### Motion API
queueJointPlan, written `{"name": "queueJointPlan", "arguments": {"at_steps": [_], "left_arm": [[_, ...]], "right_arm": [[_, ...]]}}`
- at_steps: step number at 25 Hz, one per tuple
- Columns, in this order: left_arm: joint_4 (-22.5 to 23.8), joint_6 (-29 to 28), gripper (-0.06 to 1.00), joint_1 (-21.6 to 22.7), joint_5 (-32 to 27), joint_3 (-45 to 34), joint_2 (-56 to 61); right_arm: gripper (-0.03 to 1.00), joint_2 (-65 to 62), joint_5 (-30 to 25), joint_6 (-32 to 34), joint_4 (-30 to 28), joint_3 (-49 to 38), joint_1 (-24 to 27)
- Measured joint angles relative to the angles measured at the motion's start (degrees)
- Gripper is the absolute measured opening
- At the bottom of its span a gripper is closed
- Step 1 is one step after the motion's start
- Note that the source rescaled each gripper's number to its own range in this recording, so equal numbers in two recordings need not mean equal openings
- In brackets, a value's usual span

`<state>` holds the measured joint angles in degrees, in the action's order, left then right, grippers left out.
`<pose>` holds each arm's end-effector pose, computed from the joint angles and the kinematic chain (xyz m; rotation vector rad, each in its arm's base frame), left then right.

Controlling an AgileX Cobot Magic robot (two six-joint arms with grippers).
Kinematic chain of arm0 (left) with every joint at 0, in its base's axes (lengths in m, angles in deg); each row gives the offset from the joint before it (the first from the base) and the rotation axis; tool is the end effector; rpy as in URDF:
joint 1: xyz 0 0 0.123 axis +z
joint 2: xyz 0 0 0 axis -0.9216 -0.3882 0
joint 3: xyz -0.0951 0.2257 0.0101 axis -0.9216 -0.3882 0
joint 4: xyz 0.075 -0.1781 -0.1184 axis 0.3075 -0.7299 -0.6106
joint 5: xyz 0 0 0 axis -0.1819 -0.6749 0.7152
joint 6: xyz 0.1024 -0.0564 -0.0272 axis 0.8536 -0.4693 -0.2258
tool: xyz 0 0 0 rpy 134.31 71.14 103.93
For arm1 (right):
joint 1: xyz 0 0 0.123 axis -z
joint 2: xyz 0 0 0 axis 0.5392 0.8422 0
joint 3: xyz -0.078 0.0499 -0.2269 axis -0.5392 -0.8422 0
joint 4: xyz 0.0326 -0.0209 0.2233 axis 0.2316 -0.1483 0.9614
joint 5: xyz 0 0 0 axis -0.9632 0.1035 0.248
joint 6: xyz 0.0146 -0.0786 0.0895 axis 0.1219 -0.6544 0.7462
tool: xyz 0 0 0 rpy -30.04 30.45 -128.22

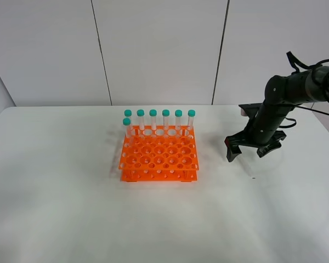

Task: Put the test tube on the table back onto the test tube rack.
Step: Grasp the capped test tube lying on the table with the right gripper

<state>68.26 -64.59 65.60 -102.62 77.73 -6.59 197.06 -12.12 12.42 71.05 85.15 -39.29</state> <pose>0.0392 0.0057 0.2511 -0.0396 2.0416 0.0208 0.3600 0.0518 0.0749 -0.2191 3.0015 0.1320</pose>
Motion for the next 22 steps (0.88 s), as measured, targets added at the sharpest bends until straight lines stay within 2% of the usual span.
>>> {"name": "queueJointPlan", "arguments": {"at_steps": [22], "left_arm": [[0.00,0.00,0.90,0.00,0.00,0.00,0.00]], "right_arm": [[1.00,2.11,0.58,1.03,-0.19,0.00,0.00]]}}
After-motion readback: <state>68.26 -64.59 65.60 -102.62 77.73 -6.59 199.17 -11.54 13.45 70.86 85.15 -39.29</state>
